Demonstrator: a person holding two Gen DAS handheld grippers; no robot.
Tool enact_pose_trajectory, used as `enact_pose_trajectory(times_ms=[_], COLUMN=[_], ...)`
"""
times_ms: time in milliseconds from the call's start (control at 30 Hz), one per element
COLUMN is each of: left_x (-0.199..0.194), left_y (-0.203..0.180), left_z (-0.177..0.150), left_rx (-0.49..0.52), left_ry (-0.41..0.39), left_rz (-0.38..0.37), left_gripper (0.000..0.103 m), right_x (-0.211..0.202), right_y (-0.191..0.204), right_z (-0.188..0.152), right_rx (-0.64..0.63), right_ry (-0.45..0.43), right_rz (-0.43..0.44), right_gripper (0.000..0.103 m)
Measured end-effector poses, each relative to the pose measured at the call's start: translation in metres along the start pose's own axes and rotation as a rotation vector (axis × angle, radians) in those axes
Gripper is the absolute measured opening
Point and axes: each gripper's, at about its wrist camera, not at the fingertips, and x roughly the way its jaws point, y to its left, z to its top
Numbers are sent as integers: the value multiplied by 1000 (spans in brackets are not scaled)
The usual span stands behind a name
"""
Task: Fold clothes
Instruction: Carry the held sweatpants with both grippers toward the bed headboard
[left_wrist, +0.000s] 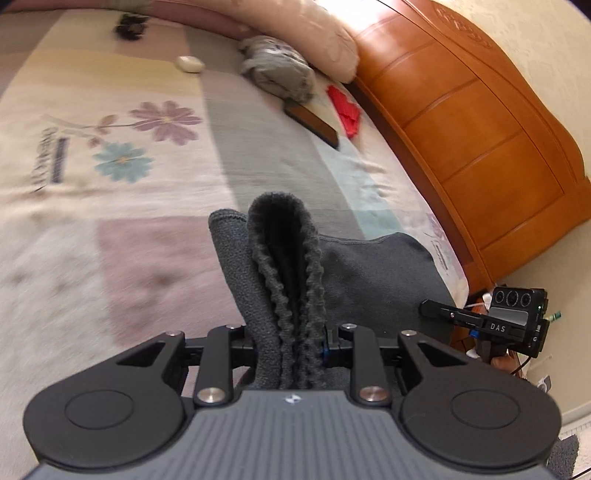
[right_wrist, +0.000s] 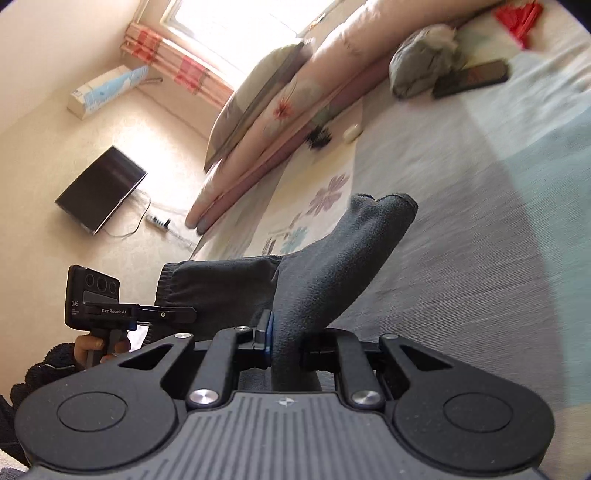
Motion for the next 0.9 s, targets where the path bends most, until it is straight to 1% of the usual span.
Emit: enact_pose_trajectory(times_ms=[67, 233, 433, 600, 733, 833, 900], left_x=[22, 80, 153, 219, 271, 307, 326], left_y=[-18, -70, -136, -181, -208, -232, -249], left_z=[14, 53, 109, 156, 188, 210, 222], left_rx=[36, 135, 252, 341, 406, 460, 499], left_ry=[24, 85, 148, 186, 215, 243, 248], left_rz=[-12, -47, -82, -103, -105, -95, -90], left_gripper=[25, 24, 24, 24, 24, 24, 24], right_x=[-18, -62, -110, -134, -142, -145, -144], right_y=[-4, -33, -68, -97, -117, -131, -136], right_z=[3, 11, 22, 31, 38, 39, 38], right_rx=[-3, 36, 86, 128, 146, 159, 170], right_ry=[-37, -146, -275, -380, -449, -490, -499], right_rz=[-22, -102, -202, -289, -353, -393, -398], right_gripper=[17, 17, 17, 17, 17, 17, 17])
